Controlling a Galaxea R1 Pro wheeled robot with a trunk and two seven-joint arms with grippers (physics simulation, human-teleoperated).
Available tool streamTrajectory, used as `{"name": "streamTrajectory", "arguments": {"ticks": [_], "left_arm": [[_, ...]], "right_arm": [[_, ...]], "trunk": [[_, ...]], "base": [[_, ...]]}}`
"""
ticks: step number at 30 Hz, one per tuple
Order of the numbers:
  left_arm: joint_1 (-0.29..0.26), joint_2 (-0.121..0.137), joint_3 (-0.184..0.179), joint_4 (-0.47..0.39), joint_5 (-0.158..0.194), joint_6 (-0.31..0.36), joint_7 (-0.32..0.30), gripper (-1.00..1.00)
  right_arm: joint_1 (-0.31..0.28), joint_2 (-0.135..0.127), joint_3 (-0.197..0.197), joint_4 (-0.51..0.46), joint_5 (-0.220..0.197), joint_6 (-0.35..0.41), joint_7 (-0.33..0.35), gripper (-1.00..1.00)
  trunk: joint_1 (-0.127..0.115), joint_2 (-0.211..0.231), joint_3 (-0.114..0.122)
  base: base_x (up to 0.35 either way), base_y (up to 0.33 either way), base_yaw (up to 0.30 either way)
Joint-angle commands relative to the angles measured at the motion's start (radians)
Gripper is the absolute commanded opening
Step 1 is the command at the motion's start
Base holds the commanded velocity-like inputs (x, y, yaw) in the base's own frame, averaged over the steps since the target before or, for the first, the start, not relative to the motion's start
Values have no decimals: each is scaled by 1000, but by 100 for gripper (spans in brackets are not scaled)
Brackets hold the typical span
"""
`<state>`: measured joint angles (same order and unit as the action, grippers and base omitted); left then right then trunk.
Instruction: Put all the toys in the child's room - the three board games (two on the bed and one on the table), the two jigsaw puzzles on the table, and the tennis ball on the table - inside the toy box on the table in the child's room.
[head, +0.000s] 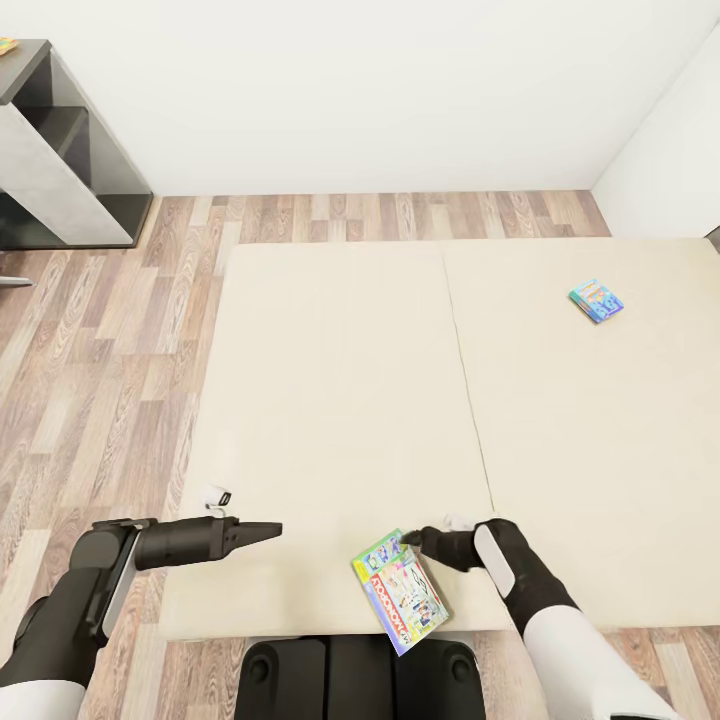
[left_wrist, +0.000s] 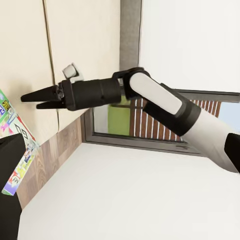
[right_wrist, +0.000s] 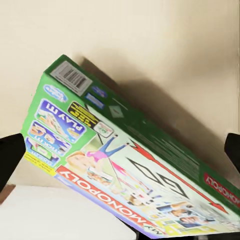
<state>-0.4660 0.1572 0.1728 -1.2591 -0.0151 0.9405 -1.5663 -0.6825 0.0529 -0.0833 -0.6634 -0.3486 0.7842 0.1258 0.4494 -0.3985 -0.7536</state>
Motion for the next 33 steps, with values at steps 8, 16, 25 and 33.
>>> {"name": "streamTrajectory", "arguments": {"ticks": [8,16,25,33], "left_arm": [[0,1,1,0,-2,11,-5,100],[0,2,2,0,-2,12,-5,100],[0,2,2,0,-1,12,-5,100],[0,2,2,0,0,12,-5,100]], "right_arm": [[67,-30,-20,-2,7,6,100,100],[100,-35,-22,-1,8,1,134,100],[116,-35,-21,-1,9,-3,137,100],[143,-38,-23,-2,9,-3,138,100]], "trunk": [[1,-2,-1],[1,-2,-1],[1,-2,-1],[1,-2,-1]], "base": [[0,0,0],[0,0,0],[0,0,0],[0,0,0]]}}
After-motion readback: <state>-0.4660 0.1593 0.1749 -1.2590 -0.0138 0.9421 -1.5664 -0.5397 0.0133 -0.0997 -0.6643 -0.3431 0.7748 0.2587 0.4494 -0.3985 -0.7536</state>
